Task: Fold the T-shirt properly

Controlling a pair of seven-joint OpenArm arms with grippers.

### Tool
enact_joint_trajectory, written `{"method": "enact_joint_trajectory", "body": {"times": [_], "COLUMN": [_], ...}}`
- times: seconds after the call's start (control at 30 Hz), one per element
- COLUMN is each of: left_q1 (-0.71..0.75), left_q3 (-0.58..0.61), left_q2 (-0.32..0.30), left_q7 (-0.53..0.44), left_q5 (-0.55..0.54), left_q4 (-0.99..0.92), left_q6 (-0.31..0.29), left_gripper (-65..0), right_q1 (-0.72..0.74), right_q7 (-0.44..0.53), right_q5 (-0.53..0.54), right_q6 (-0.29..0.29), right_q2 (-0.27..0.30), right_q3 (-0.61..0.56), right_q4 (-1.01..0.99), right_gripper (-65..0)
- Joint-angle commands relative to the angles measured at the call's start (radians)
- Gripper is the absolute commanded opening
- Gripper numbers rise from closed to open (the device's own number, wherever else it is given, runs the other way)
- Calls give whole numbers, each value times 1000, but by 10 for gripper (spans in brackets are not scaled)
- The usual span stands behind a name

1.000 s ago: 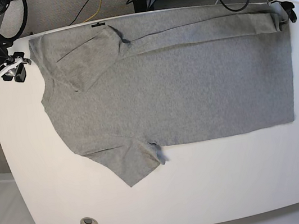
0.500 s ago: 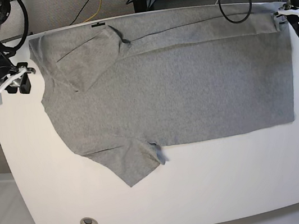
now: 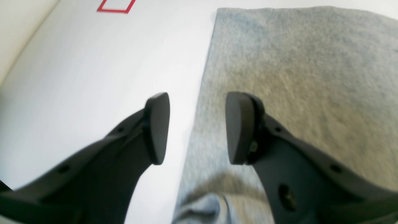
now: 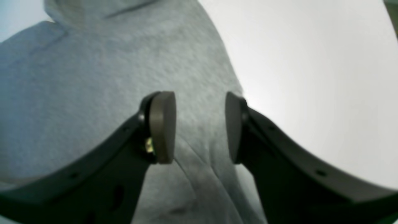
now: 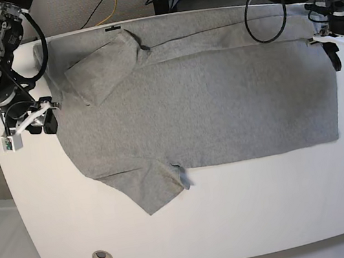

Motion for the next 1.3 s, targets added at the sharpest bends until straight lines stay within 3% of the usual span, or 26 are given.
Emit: {"method": "enact_joint_trajectory", "body": {"times": [0.0, 0.2, 0.53, 1.13, 1.27], "left_q1": [-30, -88, -149, -157, -163], "left_q3": [13, 26, 82, 280, 302], "left_q2": [7, 50, 52, 52, 52], "left_q7": [-27, -27, -27, -30, -31], "left_q5": [-1, 54, 135, 131, 131], "left_q4": [19, 19, 14, -110, -133], "left_q6": [5, 5, 5, 5, 30], "left_gripper": [-375, -375, -375, -375, -375], "right_q1": [42, 117, 214, 350, 386], "right_q7": [-3, -44, -46, 13, 14], "right_q5": [8, 7, 7, 5, 5], "right_q6": [-8, -9, -29, -35, -35], "right_q2": [17, 11, 14, 39, 37], "right_q3": [-9, -32, -61, -207, -216], "right_q4": [16, 13, -99, -326, -380], "right_gripper": [-393, -393, -393, -393, -393]}}
